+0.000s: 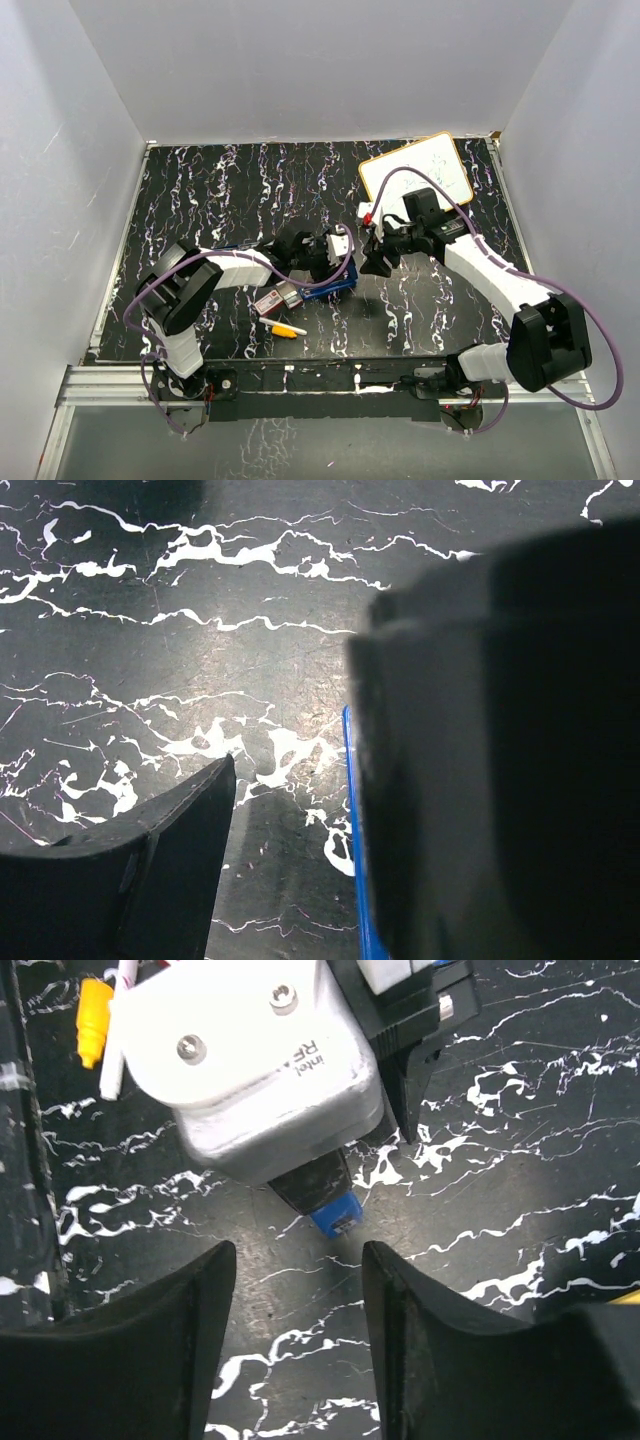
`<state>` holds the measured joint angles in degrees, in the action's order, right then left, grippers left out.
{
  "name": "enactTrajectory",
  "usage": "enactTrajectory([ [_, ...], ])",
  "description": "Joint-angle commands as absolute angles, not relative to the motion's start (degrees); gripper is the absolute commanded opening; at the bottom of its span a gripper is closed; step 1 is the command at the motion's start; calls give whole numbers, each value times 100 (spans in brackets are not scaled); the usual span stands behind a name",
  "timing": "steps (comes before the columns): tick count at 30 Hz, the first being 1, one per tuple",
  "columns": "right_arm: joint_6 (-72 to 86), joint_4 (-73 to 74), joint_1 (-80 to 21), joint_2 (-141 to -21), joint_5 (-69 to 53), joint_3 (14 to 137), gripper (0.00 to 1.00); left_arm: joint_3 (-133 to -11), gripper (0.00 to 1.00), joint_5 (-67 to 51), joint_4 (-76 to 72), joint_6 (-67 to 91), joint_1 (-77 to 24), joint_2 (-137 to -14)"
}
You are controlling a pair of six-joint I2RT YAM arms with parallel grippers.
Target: Load the staples into the stapler
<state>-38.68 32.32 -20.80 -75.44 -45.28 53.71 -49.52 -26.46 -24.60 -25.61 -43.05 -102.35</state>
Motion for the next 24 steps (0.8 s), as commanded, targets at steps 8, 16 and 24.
enactTrajectory([
  [8, -3482, 1647, -2107, -8056, -5462, 5036, 74, -4781, 60, -2853, -1885, -2881, -4359, -10097],
  [16, -3089, 666, -2171, -8386, -5655, 4684, 72, -4759, 60, -2947, -1885, -2961, -4351, -10055],
  [24, -3223, 589, -2219, -8759, -5820, 4872, 61, -4742, 60, -3031, -1886, -3008, -4351, -10003],
])
